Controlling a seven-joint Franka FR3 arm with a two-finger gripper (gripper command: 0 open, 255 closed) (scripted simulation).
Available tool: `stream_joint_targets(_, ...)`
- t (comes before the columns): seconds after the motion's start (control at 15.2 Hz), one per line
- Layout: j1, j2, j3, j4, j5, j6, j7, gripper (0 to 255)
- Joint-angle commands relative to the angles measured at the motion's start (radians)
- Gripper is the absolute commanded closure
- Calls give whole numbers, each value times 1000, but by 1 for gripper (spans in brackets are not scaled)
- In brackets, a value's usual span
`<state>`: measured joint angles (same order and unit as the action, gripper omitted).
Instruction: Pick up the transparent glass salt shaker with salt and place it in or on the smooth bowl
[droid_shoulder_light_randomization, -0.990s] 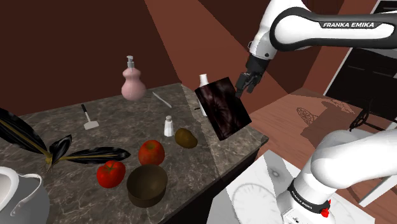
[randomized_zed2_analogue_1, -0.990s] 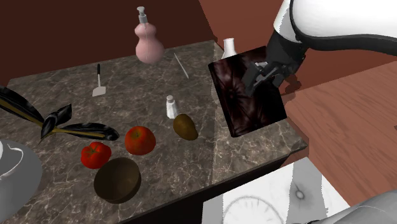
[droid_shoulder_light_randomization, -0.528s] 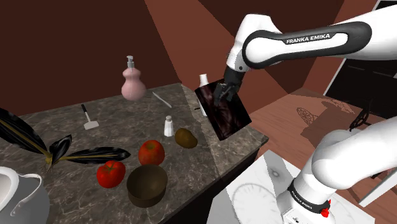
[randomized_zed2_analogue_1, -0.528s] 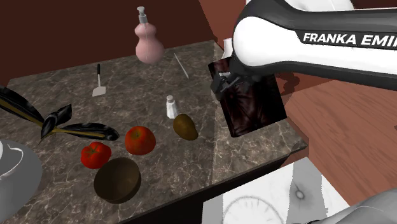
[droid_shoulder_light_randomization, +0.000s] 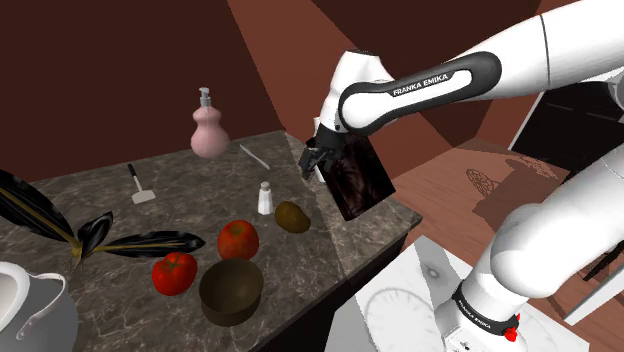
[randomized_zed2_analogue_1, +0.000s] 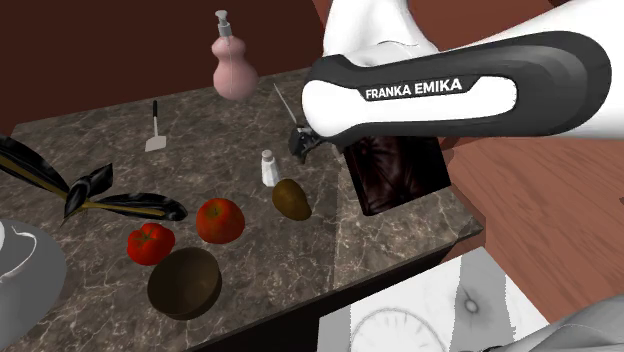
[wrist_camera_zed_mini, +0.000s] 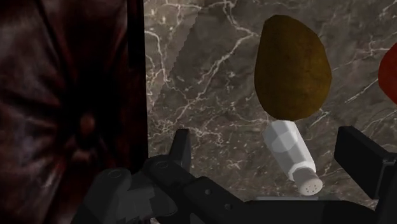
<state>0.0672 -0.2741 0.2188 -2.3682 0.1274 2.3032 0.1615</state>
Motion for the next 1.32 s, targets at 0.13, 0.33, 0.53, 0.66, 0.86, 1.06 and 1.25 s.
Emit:
stream_joint_targets(0.13,2,146,34,72,-29,96,54,0)
stream_joint_targets(0.33,8,259,55,140,-69,155,106,0)
stream_joint_targets(0.53,22,374,65,220,-120,202,163,0)
stream_joint_targets(0.66,37,444,64,275,-154,224,198,0)
stream_joint_targets(0.86,43,478,59,278,-170,255,208,0)
stream_joint_targets(1.06,49,514,54,282,-186,284,220,0)
stream_joint_targets(1.25,53,533,50,286,-195,299,225,0)
